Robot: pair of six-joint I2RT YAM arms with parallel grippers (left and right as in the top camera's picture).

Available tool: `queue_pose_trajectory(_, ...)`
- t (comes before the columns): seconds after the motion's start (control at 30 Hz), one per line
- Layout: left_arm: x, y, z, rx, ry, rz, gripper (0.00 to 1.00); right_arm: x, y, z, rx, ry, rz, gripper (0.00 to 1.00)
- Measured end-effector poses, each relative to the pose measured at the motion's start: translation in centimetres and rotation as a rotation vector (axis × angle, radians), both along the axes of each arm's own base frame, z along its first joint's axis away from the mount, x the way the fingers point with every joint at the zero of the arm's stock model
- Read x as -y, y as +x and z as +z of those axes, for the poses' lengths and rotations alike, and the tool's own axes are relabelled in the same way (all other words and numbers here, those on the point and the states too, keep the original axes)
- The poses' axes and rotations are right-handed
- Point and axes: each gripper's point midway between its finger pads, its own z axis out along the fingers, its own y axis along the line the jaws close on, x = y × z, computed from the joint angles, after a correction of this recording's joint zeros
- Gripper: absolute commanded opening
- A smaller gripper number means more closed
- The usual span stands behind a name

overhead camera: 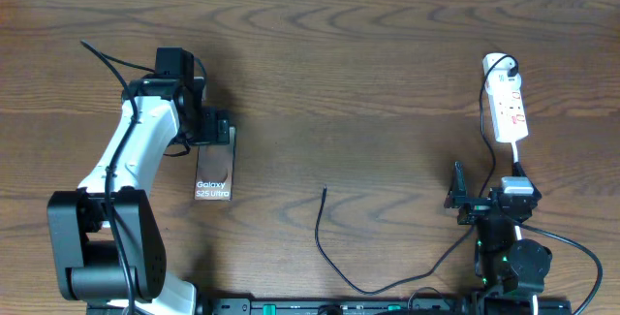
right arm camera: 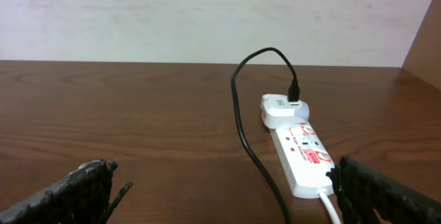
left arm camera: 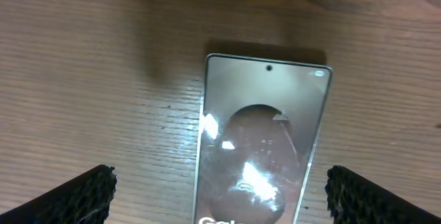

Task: Plug charger to phone and switch on socket
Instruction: 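Move the left gripper forward over the phone in clear case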

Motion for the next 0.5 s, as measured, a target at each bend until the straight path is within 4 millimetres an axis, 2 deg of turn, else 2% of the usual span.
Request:
queue_pose_trajectory(0.3,0.4,-0.2,-0.2,-0.004,-0.025,-0.005,0.98,0.0,0.0,0.0,0.000,0.000,0.000,0.99)
queue_pose_trajectory(0.5,0.5,-1.7,-1.8,-0.048,-0.026,-0.005,0.98,0.0,0.0,0.0,0.000,0.000,0.000,0.99)
